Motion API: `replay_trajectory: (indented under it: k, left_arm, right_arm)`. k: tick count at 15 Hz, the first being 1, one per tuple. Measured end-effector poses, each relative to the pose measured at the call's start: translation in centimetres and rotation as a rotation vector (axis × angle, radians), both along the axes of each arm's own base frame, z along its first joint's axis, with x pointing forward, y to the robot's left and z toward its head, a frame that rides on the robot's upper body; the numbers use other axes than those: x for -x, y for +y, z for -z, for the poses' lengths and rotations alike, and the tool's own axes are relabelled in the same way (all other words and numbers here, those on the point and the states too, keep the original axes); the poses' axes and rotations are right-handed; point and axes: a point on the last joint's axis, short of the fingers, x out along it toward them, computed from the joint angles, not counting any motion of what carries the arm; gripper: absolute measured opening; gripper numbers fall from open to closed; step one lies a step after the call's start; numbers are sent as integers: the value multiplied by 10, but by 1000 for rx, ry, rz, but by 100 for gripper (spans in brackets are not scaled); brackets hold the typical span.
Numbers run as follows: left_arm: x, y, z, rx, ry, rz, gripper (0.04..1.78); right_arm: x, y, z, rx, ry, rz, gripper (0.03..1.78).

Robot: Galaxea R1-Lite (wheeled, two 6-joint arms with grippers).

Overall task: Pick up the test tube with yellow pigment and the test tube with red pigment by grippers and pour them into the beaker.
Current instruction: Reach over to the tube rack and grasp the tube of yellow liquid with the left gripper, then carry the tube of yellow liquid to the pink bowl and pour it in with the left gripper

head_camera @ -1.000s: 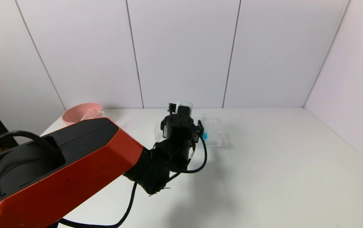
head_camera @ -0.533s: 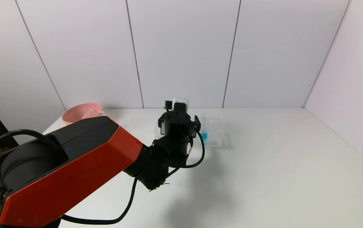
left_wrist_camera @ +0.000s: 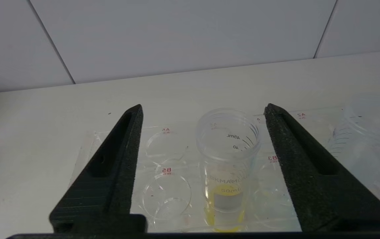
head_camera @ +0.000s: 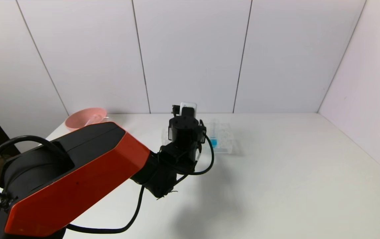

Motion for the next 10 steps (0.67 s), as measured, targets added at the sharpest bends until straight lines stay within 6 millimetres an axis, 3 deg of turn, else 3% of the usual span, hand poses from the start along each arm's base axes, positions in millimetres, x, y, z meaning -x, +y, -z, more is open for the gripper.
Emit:
replay_trajectory:
  k: [3, 4, 10]
  left_arm:
    - [0, 0, 2, -3, 4, 4, 59]
    - [0, -1, 2, -3, 4, 4, 50]
    - [0, -1, 1, -2, 2, 3, 45]
  right_arm:
    - [0, 0, 0, 0, 0, 0, 171]
    - [0, 0, 0, 0, 0, 0, 171]
    - [0, 0, 0, 0, 0, 0, 171]
